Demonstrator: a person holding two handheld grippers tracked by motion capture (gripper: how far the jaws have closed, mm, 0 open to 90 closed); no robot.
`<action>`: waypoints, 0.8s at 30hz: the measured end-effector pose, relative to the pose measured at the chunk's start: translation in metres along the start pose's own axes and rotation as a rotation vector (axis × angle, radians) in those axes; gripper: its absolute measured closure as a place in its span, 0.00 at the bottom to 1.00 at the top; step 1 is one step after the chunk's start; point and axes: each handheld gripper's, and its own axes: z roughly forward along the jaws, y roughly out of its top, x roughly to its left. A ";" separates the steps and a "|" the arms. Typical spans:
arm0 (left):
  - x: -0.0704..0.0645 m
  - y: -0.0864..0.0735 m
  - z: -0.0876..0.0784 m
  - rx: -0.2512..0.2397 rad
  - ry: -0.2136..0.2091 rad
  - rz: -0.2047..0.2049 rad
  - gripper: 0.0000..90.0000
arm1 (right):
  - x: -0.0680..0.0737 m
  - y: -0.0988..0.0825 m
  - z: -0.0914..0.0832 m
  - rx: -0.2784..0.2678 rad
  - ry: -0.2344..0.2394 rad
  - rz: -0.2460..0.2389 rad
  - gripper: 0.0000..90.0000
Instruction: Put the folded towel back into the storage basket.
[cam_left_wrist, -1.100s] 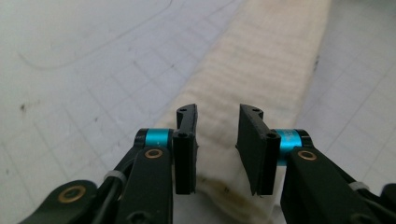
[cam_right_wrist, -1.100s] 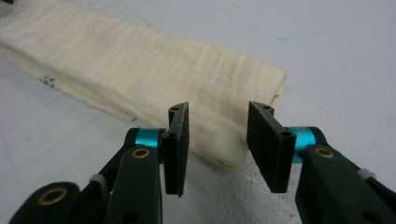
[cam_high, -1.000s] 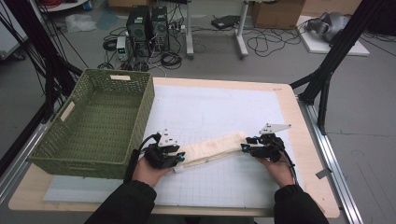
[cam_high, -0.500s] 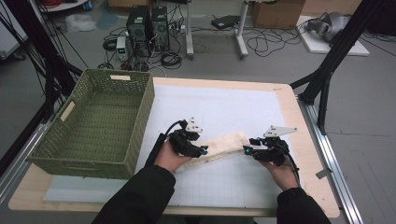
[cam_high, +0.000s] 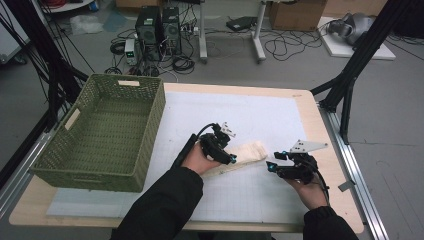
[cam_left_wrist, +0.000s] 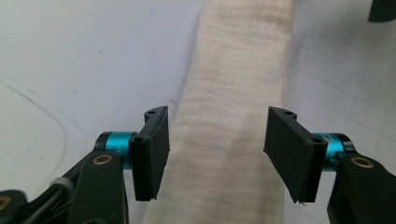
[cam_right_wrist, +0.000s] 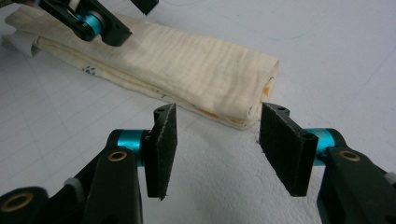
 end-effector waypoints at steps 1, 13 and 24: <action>0.000 -0.001 0.003 0.020 -0.006 0.001 0.44 | 0.000 -0.001 -0.001 0.000 -0.001 -0.001 0.51; 0.002 -0.005 0.015 0.065 -0.014 0.001 0.39 | -0.001 -0.006 -0.009 -0.011 -0.006 0.007 0.49; -0.001 -0.004 0.014 0.070 -0.013 0.003 0.37 | -0.001 -0.006 -0.008 -0.020 -0.011 0.007 0.47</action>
